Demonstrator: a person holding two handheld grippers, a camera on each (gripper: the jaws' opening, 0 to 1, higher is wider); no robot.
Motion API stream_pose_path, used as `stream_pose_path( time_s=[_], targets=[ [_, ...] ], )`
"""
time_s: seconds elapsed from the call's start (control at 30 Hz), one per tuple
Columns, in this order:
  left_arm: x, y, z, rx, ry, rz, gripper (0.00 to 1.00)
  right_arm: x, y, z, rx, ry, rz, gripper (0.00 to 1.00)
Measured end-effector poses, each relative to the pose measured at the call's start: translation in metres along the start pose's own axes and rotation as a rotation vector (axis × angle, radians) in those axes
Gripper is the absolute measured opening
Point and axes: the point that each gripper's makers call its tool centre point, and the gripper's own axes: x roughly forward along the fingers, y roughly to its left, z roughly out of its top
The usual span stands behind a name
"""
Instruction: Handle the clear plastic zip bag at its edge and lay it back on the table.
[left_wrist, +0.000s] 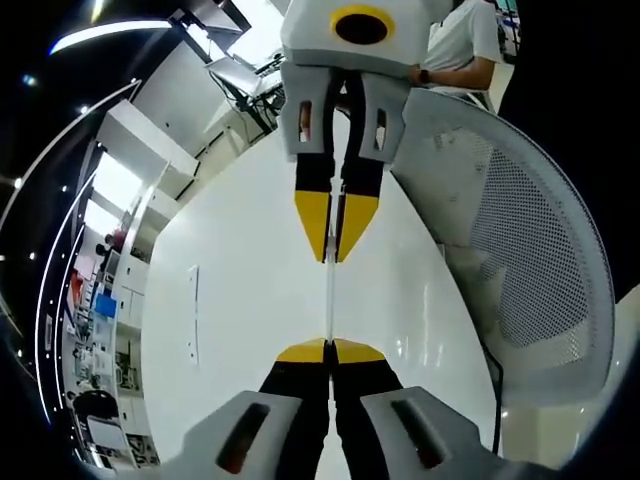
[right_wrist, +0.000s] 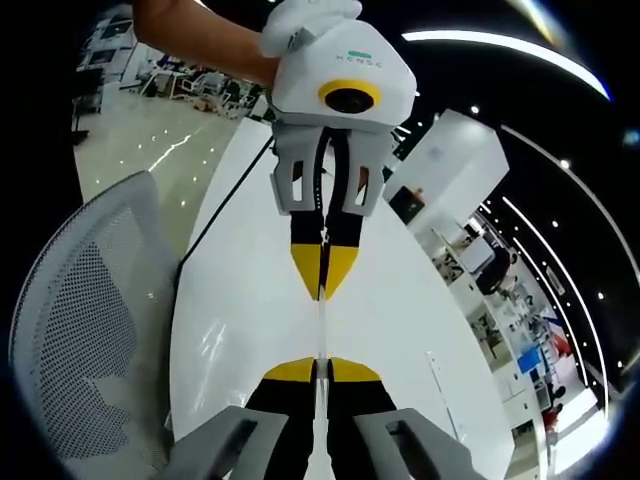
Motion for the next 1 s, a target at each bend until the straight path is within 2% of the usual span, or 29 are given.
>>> stream_pose_path(
  time_s=[1.0],
  targets=[
    [-0.0012,0.0014,-0.0011,-0.011,0.0,0.0,0.0,-0.0034,-0.0024,-0.002,-0.003,0.008,-0.008,0.0]
  ],
)
